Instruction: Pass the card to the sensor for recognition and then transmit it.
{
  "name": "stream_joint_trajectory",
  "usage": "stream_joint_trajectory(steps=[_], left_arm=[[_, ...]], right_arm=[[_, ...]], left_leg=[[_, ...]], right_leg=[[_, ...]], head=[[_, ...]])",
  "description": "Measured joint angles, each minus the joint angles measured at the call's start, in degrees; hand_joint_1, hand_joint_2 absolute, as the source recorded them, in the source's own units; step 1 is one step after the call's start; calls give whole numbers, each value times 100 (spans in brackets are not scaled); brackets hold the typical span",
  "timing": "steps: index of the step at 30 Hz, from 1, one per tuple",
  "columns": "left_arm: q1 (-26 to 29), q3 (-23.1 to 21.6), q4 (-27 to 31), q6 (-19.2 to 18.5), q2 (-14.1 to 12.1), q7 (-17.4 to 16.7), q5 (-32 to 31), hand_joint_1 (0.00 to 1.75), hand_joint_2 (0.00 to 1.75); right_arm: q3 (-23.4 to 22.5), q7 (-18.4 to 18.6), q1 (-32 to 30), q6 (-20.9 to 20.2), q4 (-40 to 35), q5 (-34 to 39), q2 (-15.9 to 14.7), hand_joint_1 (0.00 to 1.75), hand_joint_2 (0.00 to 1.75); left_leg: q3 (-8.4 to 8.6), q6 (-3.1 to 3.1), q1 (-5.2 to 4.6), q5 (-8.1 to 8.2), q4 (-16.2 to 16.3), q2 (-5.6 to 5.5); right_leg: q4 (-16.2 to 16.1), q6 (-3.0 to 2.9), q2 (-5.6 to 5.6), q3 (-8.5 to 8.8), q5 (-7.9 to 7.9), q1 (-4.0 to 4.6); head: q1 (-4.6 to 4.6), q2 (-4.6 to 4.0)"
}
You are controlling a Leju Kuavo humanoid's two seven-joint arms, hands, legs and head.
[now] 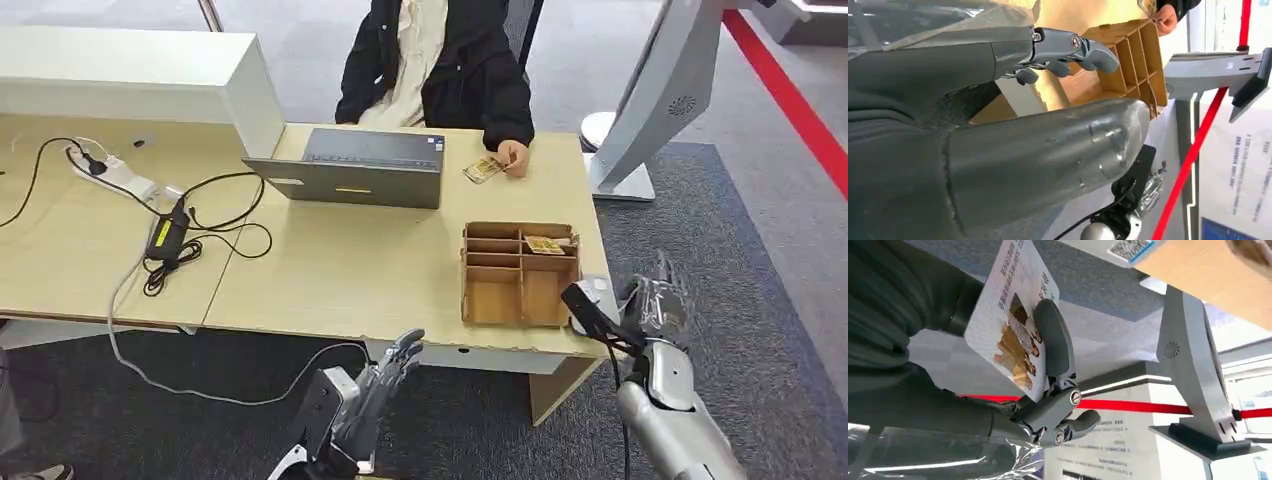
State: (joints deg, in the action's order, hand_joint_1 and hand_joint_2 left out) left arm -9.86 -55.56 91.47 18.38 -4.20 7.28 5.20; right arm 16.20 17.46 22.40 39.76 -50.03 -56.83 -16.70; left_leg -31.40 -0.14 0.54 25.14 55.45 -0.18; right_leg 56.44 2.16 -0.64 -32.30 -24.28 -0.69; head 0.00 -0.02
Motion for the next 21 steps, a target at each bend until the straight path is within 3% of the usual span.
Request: stream_joint_trajectory(steps=[10,21], left_arm=[[14,-46,2,-39,-35,39,28,0,0],[12,-72,2,-68,-37,50,46,0,0]], right_arm=[[-260,92,-14,2,-494,78,18,175,175],[79,146,-20,-35,-352,802,57,175,175]], left_leg=[[1,0,0,0,0,1],[0,0,0,0,0,0]], right_leg=[[-1,0,0,-1,0,0],[0,0,0,0,0,0]], head=[[-2,0],[0,0]])
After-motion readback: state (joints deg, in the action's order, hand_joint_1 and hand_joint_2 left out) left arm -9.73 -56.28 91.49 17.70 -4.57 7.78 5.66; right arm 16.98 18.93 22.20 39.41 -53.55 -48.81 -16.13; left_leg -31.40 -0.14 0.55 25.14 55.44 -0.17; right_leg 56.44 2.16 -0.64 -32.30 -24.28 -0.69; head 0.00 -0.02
